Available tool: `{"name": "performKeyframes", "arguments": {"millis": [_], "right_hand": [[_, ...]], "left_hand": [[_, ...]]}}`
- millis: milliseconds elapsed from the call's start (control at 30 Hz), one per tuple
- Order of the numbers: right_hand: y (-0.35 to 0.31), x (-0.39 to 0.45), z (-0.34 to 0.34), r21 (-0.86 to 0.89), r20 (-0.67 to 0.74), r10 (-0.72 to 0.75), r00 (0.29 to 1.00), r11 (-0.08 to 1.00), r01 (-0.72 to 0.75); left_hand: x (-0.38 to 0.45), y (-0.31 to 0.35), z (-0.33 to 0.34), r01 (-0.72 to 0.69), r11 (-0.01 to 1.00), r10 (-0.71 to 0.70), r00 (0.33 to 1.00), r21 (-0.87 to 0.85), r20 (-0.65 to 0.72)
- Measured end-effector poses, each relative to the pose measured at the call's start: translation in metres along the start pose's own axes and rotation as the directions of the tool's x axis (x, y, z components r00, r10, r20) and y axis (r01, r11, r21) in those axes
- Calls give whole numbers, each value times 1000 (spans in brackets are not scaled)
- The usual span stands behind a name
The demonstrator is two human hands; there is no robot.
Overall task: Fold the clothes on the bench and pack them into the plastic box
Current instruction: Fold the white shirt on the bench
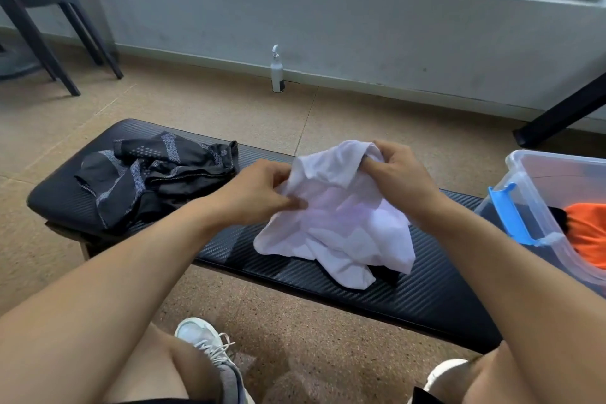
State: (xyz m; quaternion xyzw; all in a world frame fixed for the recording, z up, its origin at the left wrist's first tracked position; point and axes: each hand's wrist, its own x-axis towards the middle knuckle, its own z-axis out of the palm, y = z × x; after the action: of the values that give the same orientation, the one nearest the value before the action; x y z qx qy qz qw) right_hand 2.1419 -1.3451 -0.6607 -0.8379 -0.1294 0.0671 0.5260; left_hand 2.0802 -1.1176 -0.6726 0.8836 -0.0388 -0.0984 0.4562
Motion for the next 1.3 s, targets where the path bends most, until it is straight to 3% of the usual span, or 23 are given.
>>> {"name": "performKeyframes", "arguments": {"millis": [67,167,267,500,567,633,733,833,933,1067,1200,1300], "right_hand": [[2,1,-9,-4,29,146,989,989,-146],[4,-4,-19,-151,211,357,910,932,-331],[2,-11,-19,-261,387,354,851,928,-267],[0,-8,-9,-107,158,90,983,991,-74],[-3,-7,-11,90,42,78,996,993,-82],[-8,-4,-16,358,-13,119,993,928,-106],[-13,-1,-25,544,23,184,983,823,-167],[-13,-4,-30,519,116,181,977,827,-215],[-14,-6,-32,570,183,153,971,788,-232],[-16,-5,-35,674,141,84,986,721,-158],[-17,-3,-37,699,9,69,998,713,-55],[-8,0,-38,483,-13,-8,1000,875,13]], "left_hand": [[1,0,-2,25,993,-34,996,-113,-83],[1,4,-2,-41,981,12,989,-191,-149],[1,10,3,-88,981,68,990,-170,-120],[2,16,5,-110,977,94,991,-184,-91],[1,15,0,-98,986,79,987,-138,-136],[1,12,-7,-49,992,32,989,-116,-147],[-3,4,-15,45,995,-47,999,-87,-14],[-2,-5,-17,89,996,-89,996,11,4],[4,-12,-20,129,988,-117,983,86,-139],[8,-22,-28,253,953,-202,941,167,-273],[3,-25,-34,389,888,-378,921,244,-92],[1,-23,-36,425,844,-434,899,328,-48]]}}
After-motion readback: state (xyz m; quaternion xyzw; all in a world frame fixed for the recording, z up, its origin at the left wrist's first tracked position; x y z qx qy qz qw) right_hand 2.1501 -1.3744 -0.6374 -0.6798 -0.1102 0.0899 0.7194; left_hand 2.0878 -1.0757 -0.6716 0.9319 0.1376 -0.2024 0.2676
